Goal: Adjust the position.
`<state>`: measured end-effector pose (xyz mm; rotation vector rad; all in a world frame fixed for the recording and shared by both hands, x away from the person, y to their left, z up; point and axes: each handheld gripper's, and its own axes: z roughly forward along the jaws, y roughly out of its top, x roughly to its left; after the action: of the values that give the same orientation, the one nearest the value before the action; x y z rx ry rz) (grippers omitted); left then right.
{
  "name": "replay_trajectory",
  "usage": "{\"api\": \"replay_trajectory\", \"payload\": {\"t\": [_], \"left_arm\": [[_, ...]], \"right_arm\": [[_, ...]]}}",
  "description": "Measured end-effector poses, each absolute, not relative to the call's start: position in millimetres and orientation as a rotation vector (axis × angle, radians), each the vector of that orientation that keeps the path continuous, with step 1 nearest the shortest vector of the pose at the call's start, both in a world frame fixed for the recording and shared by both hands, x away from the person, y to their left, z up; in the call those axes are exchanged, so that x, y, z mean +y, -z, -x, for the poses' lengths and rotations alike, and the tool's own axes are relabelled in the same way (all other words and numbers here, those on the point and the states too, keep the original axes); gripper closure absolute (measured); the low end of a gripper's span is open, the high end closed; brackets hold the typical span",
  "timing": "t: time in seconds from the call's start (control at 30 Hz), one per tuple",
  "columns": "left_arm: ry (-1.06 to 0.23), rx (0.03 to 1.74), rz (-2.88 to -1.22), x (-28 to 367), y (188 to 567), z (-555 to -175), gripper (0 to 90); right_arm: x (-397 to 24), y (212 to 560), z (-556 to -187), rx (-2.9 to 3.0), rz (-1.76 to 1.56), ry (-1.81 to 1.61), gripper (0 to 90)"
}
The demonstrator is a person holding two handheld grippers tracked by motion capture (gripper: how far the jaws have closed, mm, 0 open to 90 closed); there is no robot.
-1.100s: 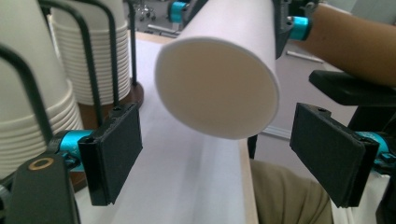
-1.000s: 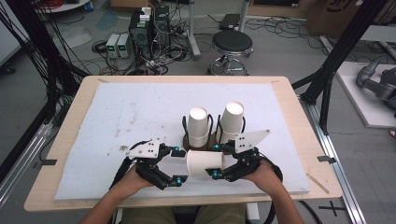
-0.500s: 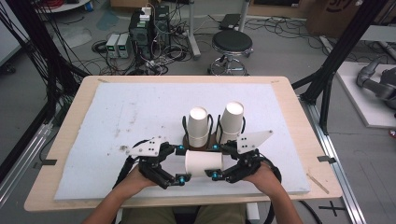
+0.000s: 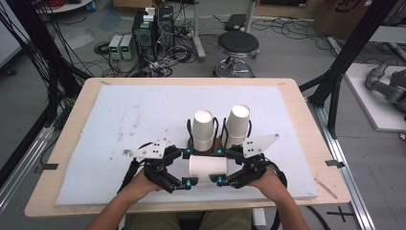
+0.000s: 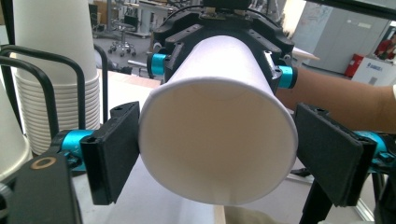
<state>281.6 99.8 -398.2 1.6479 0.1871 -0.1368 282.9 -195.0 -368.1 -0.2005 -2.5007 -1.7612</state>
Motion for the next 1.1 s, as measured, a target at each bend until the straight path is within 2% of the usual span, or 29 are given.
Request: {"api": "replay_trajectory", "payload": {"t": [0.4, 0.97, 1.03, 1.1], "left_arm": [[0.123, 0.2, -1.664, 101, 396, -283, 27.2], [0.095, 0.209, -1.759, 100, 378, -278, 31.0], [0.092, 0.212, -1.769, 101, 376, -278, 31.1], [0.089, 0.213, -1.782, 102, 374, -279, 31.2]], "right_arm": [[-195, 371, -284, -2.489, 0.209, 1.759, 35.4], [-193, 369, -281, -2.518, 0.214, 1.725, 35.6], [-193, 368, -280, -2.527, 0.224, 1.728, 32.4], [-192, 368, -279, -2.533, 0.256, 1.728, 23.1]]}}
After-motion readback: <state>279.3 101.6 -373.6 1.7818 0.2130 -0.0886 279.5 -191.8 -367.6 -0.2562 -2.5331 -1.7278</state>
